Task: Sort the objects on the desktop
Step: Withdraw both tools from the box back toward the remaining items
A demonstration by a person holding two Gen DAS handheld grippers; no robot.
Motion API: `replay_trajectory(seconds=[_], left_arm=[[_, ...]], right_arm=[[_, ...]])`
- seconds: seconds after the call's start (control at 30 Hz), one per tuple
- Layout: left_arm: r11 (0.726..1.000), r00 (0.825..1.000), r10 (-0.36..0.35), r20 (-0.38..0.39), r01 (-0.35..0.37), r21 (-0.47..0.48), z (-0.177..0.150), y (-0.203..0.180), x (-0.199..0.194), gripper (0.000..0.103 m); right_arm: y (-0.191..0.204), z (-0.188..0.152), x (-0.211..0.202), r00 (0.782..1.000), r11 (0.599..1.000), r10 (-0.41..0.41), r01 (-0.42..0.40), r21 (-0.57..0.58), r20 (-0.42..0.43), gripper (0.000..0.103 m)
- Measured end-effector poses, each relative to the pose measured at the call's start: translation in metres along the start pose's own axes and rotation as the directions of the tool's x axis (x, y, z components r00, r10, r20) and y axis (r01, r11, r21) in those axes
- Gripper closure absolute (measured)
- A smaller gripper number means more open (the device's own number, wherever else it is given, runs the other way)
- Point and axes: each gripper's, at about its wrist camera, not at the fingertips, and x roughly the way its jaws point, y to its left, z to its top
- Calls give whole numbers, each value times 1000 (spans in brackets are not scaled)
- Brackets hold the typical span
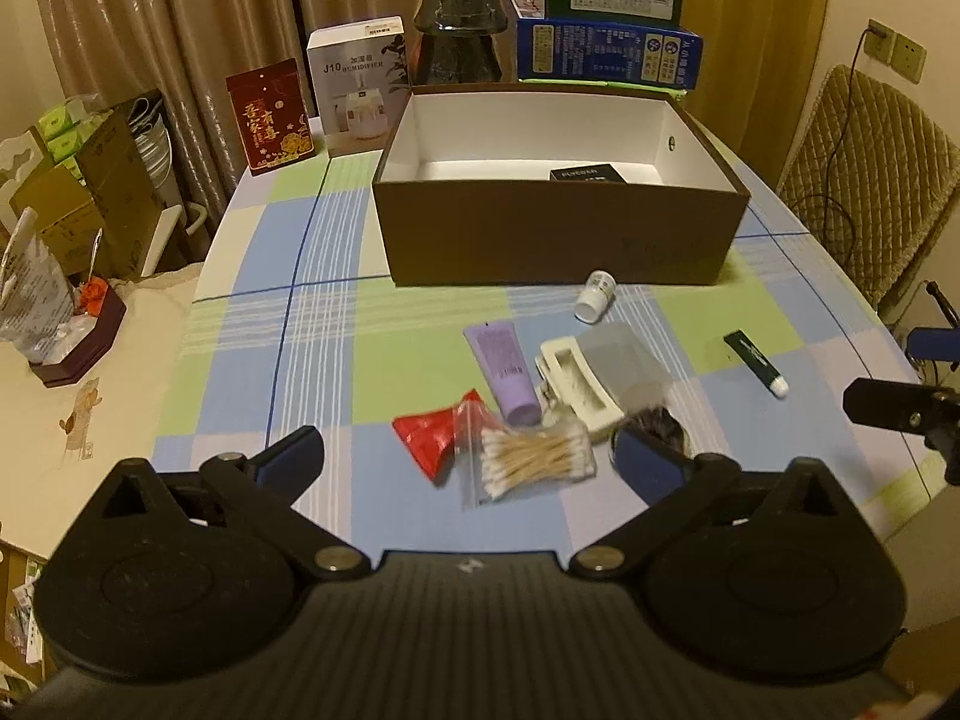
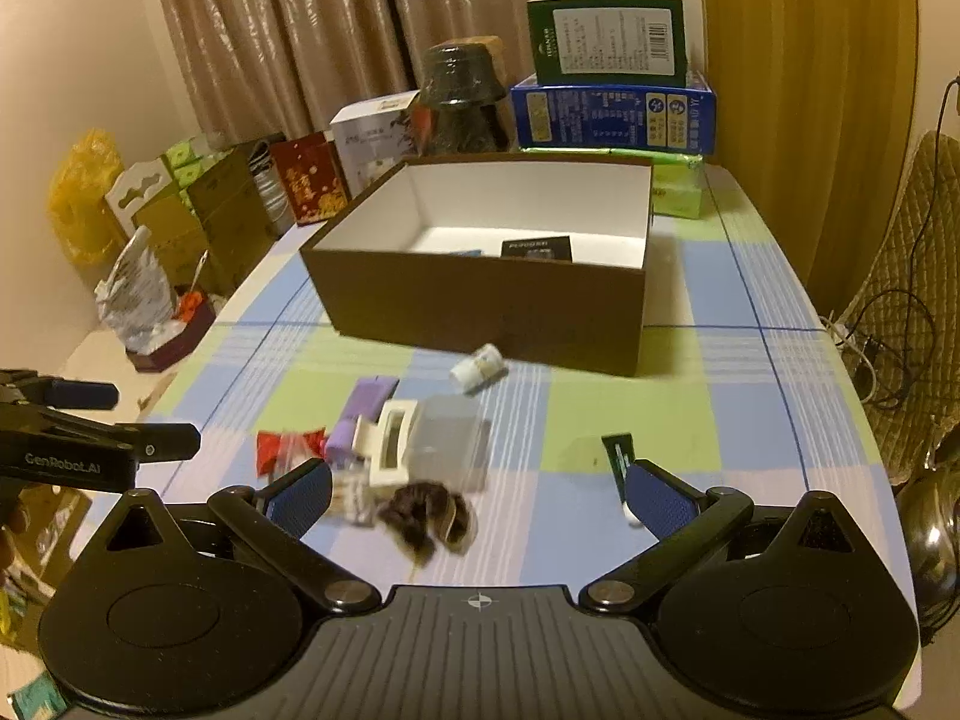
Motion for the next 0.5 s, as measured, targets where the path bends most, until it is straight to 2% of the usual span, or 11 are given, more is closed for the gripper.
replay_trajectory(seconds=[0.13,0.27,0.4,0.5], left_arm=[[1000,1000,23,-15,-23,-10,-13,-1,-6,1],[999,999,44,-27,-45,-13,-26,-2,-11,1],[999,998,52,-33,-52,-12,-37,-3,-16,1],[998,997,60,-47,-61,-9,-42,-5,-15,1]], right_arm=[[7,-13,-9,999,998,-33,33,-48,7,2],[6,-28,-16,998,998,-60,60,-35,7,2],[3,-42,-20,996,995,-89,88,-40,-20,2],[5,-52,-21,996,996,-71,67,-65,-59,2]])
